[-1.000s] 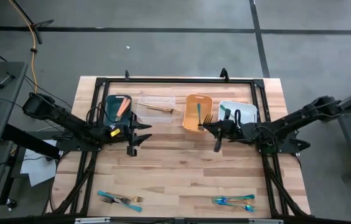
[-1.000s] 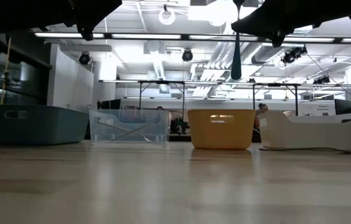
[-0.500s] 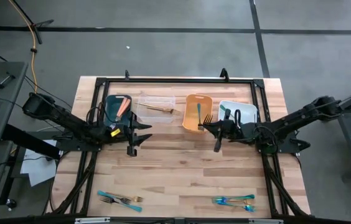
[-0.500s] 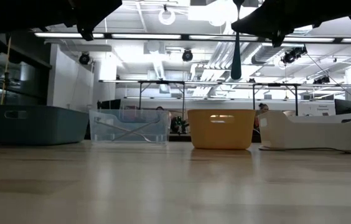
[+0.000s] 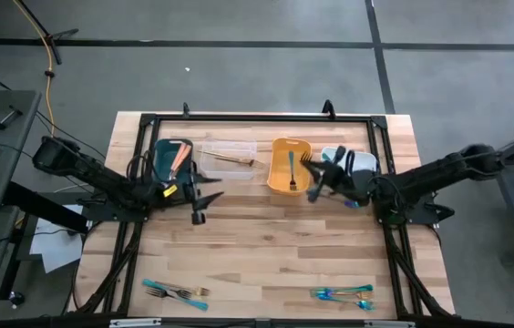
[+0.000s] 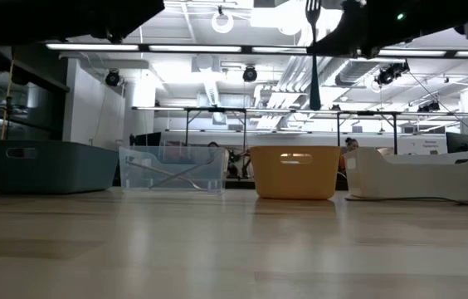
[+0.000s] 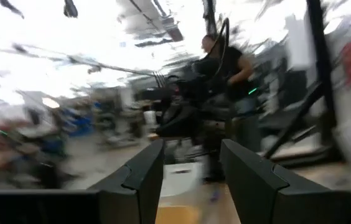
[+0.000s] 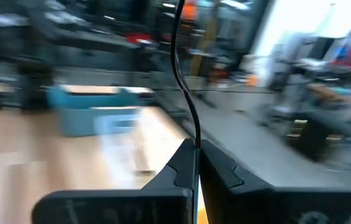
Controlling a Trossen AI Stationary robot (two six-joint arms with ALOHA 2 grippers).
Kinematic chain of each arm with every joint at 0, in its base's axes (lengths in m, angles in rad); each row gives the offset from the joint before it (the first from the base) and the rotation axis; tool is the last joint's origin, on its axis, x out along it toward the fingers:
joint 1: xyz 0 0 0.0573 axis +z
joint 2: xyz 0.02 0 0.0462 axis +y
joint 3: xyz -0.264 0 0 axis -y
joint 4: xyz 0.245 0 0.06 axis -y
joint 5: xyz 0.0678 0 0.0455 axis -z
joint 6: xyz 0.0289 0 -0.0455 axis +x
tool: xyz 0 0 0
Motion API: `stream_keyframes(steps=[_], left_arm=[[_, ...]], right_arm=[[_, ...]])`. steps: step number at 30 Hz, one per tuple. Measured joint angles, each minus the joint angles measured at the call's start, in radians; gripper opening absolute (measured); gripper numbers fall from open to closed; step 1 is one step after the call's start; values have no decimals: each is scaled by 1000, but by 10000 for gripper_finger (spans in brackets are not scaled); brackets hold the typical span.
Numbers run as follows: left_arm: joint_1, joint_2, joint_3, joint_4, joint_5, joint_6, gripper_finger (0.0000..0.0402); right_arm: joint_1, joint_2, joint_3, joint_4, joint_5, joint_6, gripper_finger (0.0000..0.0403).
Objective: Sort silverware by color (type)
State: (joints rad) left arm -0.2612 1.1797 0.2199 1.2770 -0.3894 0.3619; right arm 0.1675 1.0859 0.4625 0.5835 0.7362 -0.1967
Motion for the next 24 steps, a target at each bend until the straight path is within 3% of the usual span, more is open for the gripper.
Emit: stream_keyframes(steps=[5, 9, 16, 24], left_arm=[[69, 0, 0, 19, -159, 256, 154], [134, 0, 0, 25, -260, 324, 154], [206, 0, 0, 25, -266, 330, 154], [243, 0, 0, 25, -268, 330, 154]], right_arm=[[-137, 0, 0, 70, 24, -131, 0], [-256, -1, 0, 112, -7, -201, 0], [-441, -1, 0, 125, -165, -180, 0], [-578, -1, 0, 125, -225, -186, 0]])
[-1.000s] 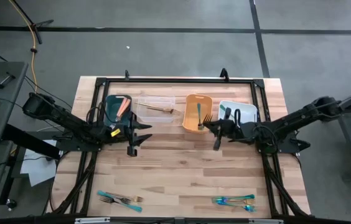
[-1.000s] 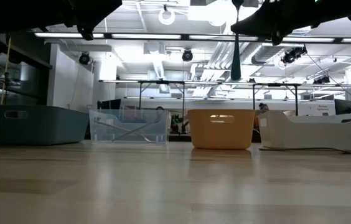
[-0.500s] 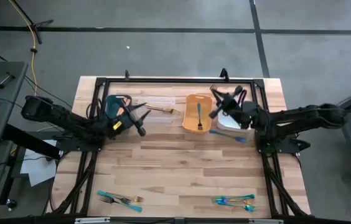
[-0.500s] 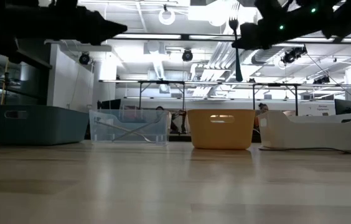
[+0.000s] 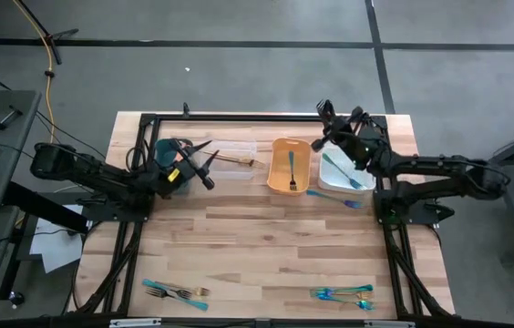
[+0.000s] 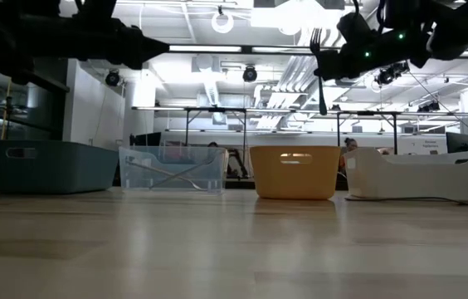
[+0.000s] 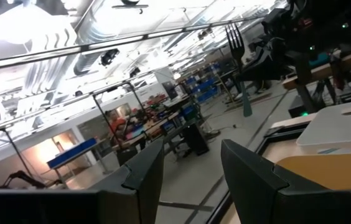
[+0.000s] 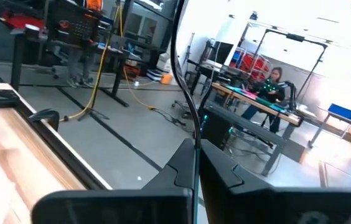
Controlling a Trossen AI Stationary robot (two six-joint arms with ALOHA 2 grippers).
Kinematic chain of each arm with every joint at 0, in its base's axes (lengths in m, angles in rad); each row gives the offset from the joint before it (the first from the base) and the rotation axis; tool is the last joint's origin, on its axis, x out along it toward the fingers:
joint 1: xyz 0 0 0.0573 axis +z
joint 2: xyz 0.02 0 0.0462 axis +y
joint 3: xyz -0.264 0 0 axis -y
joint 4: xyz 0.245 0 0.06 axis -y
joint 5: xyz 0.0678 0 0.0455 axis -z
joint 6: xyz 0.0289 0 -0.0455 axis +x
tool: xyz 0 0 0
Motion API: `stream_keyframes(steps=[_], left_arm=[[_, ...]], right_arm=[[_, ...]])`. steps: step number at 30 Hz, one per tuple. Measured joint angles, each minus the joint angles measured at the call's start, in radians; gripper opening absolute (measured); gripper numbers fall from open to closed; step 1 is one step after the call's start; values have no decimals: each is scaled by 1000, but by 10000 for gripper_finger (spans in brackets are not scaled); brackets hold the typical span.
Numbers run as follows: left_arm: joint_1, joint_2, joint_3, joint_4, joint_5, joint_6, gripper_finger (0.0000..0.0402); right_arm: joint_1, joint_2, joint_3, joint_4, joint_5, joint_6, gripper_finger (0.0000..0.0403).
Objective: Sort silverware by color (type)
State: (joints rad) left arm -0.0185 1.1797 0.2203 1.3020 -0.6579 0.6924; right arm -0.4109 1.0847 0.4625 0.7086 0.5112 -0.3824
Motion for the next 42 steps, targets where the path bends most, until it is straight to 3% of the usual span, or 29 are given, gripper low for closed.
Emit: stream_keyframes(steps=[6, 10, 12, 15, 19, 23, 27, 42], left_arm=[[13, 0, 0, 0, -1, -38, 154], [13, 0, 0, 0, -1, -68, 154], [13, 0, 0, 0, -1, -82, 154], [9, 0, 0, 0, -1, -94, 154], [-3, 0, 0, -2, -1, -159, 154], [-27, 0, 0, -4, -1, -249, 154], [-68, 0, 0, -5, -1, -333, 154], [-241, 0, 0, 63, 0, -376, 154]], right_arm=[[-47, 0, 0, -3, -66, 17, 0], [-50, 0, 1, -35, -146, 126, 0], [-50, 0, 22, -127, -238, 240, 0], [-49, 4, 115, -398, -377, 405, 0], [-19, 47, 262, -718, -452, 538, 0], [-4, 124, 364, -868, -571, 639, 0], [-4, 215, 403, -884, -686, 754, 0], [32, 424, 415, -891, -706, 1047, 0]])
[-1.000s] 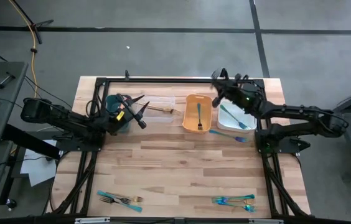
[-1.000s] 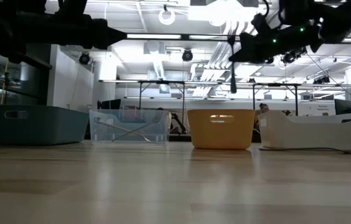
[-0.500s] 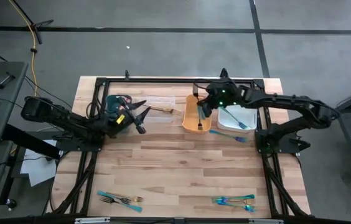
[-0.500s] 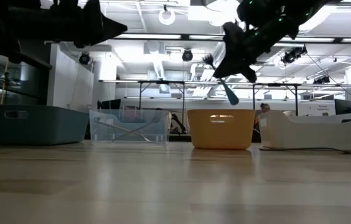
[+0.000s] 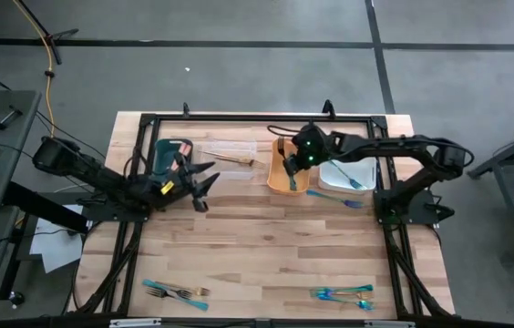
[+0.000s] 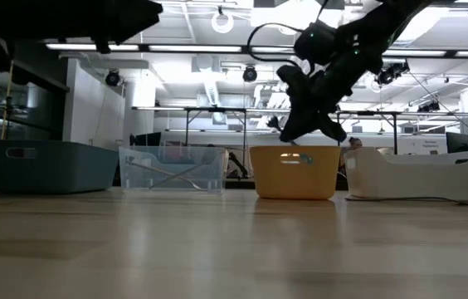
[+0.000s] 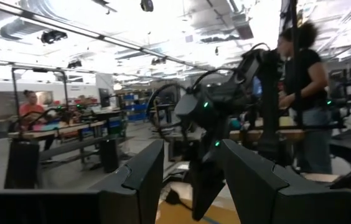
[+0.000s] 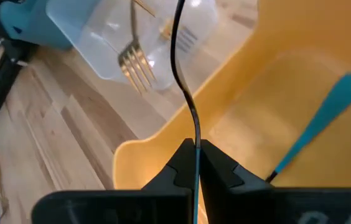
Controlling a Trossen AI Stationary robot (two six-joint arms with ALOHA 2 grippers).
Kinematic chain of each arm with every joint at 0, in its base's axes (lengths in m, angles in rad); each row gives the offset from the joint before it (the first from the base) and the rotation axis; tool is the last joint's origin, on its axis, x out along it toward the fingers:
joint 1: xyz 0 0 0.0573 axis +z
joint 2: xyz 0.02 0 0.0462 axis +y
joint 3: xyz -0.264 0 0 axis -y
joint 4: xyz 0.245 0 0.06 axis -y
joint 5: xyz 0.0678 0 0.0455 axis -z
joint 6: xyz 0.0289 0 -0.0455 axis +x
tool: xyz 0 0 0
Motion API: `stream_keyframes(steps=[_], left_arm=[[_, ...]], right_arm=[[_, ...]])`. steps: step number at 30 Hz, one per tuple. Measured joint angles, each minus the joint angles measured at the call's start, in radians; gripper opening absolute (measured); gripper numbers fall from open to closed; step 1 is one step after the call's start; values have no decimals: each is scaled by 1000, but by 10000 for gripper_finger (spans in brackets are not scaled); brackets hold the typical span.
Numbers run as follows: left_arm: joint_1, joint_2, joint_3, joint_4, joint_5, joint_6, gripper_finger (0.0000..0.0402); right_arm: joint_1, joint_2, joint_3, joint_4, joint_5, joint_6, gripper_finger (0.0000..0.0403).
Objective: Sort silverware by color (type)
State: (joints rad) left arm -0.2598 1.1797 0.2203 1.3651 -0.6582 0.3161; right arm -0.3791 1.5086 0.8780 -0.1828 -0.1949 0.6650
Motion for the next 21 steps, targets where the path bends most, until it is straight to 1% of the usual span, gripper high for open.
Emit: stream_keyframes(steps=[4, 14, 18, 21], left_arm=[[-26, -2, 0, 27, 0, 0, 154], [-81, -24, 0, 43, 0, 1, 154], [-108, -52, 0, 39, -1, 2, 154], [-130, -72, 0, 21, -7, 2, 154]], right_arm=[[9, 9, 0, -17, 17, 43, 9], [30, 9, 0, -20, 38, 68, 78], [46, -22, 0, -22, 26, 25, 98], [83, -92, 0, -21, 74, -46, 102]])
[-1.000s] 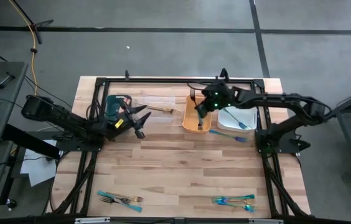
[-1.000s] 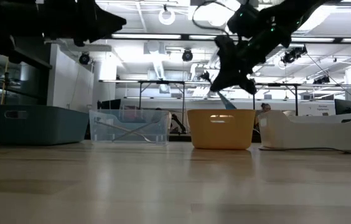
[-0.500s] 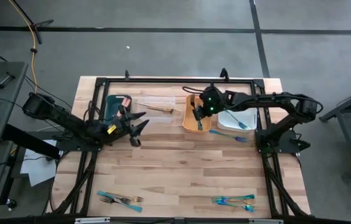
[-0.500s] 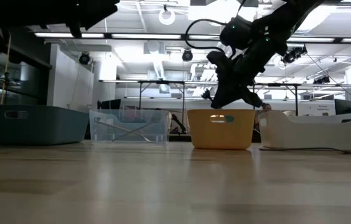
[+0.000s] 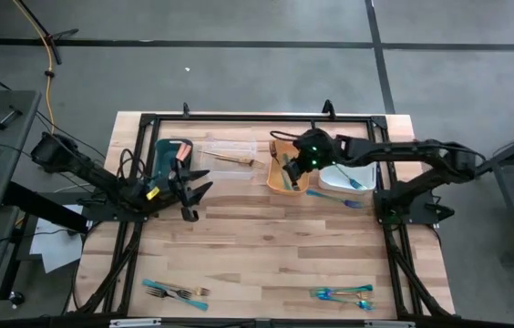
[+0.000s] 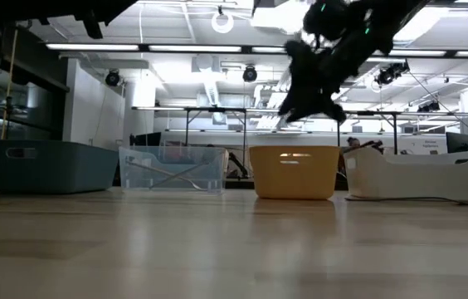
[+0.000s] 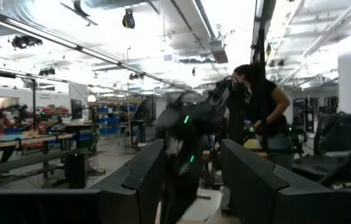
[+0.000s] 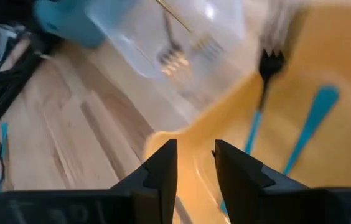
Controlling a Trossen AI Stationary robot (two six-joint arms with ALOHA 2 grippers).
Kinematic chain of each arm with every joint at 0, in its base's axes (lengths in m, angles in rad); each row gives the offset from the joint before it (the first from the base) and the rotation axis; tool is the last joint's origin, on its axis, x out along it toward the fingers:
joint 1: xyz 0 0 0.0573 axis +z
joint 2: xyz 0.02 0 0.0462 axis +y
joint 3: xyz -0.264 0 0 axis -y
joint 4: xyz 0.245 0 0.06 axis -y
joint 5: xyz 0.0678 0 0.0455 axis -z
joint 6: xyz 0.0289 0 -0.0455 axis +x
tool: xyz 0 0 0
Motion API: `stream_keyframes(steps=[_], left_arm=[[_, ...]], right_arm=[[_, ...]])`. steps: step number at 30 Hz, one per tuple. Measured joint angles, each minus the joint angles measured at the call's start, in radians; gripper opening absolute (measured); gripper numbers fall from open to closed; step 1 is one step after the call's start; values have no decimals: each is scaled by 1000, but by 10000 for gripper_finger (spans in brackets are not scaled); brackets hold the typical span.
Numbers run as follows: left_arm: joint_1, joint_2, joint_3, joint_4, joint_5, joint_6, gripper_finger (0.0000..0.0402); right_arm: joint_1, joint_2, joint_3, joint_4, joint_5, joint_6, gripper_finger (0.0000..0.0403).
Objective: Sort silverware by color (type)
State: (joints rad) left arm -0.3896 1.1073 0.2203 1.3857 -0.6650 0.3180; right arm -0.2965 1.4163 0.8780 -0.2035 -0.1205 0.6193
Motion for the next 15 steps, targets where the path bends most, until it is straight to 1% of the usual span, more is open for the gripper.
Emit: stream_keyframes(steps=[2, 6, 9, 12, 15], left_arm=[[-11, -11, 0, -26, -16, 4, 154], [-38, -30, 0, -98, -79, 41, 154], [-51, -37, 0, -123, -119, 41, 154], [-59, -43, 0, -135, -126, 8, 154], [-60, -54, 0, -169, -84, -49, 154]], right_arm=[[43, -57, 0, -7, 79, -57, 103], [157, -157, -19, -31, 279, -138, 103], [239, -212, -75, -20, 344, -156, 103], [324, -250, -173, 94, 414, -156, 103], [396, -263, -298, 324, 492, -165, 103]])
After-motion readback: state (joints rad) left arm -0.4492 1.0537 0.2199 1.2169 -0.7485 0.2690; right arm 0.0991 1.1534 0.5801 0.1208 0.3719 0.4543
